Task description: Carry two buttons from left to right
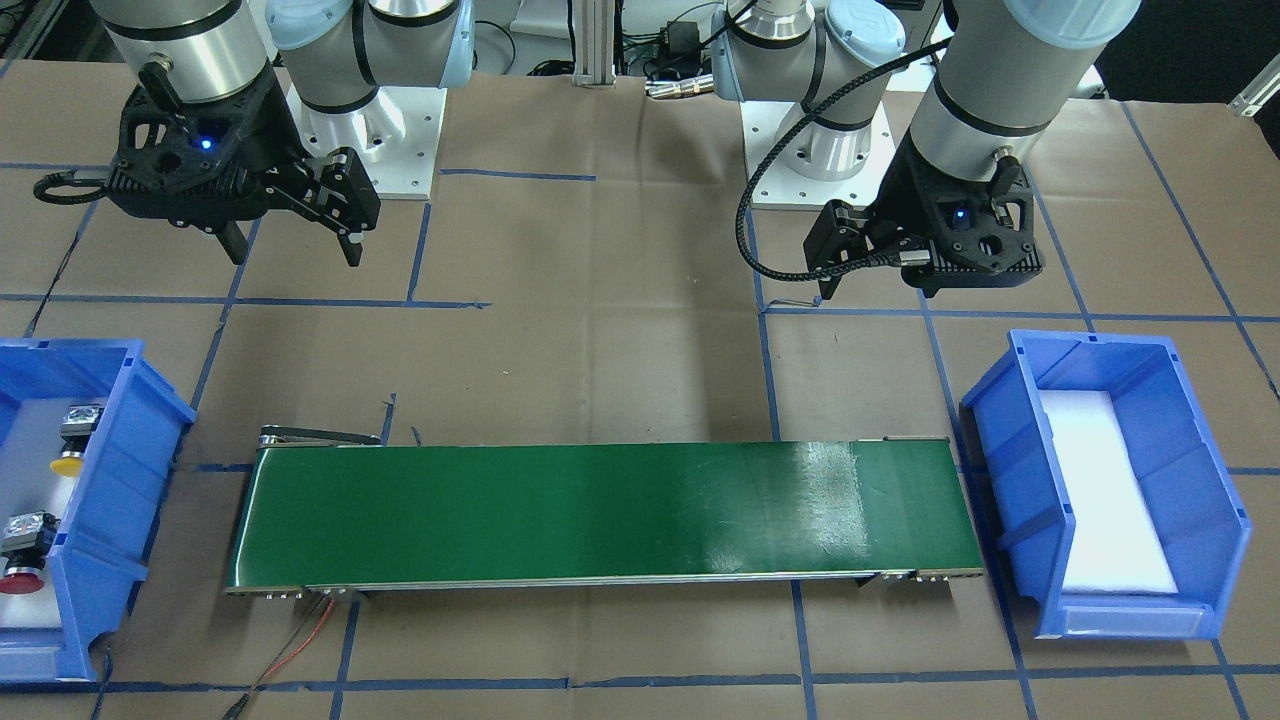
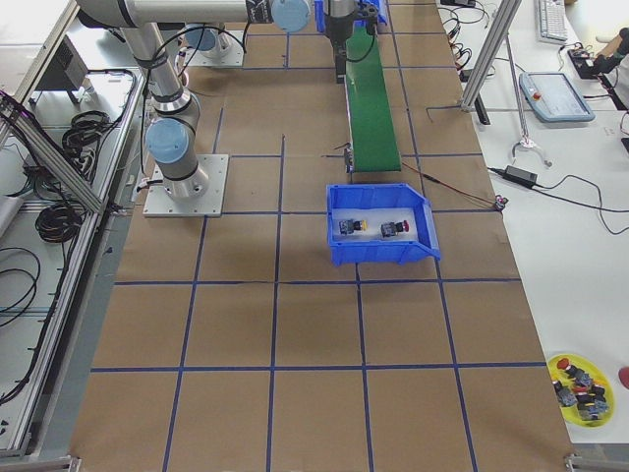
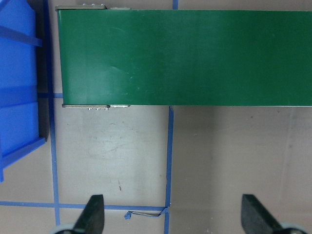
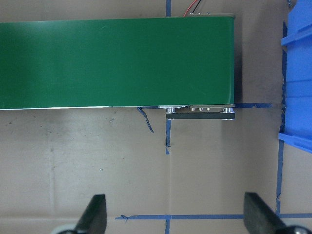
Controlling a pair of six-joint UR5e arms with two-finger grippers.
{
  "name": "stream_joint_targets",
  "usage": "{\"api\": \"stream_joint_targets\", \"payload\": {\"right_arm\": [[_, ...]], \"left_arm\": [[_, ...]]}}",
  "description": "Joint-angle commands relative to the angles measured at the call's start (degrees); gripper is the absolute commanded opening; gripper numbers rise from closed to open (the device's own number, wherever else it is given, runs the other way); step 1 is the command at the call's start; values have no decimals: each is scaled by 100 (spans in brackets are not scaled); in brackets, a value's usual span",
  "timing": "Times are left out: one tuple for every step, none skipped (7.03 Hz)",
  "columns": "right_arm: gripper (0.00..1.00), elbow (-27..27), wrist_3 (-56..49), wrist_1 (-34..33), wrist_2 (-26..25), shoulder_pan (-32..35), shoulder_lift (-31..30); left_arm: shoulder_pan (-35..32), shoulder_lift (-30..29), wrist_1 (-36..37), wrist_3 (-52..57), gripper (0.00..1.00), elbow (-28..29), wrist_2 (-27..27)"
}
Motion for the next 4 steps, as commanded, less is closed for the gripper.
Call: {"api": "stream_joint_targets", "payload": {"right_arm": [[100,-11,-7,18,18,0,-5],[100,-11,-7,35,26,0,-5],[100,-11,-7,70,27,0,-40],[100,-11,-7,79,53,0,-49]], "left_arm": [[0,0,0,5,100,0,9],[0,0,0,5,100,9,0],[0,0,0,5,100,0,9],[0,0,0,5,100,0,9]]}}
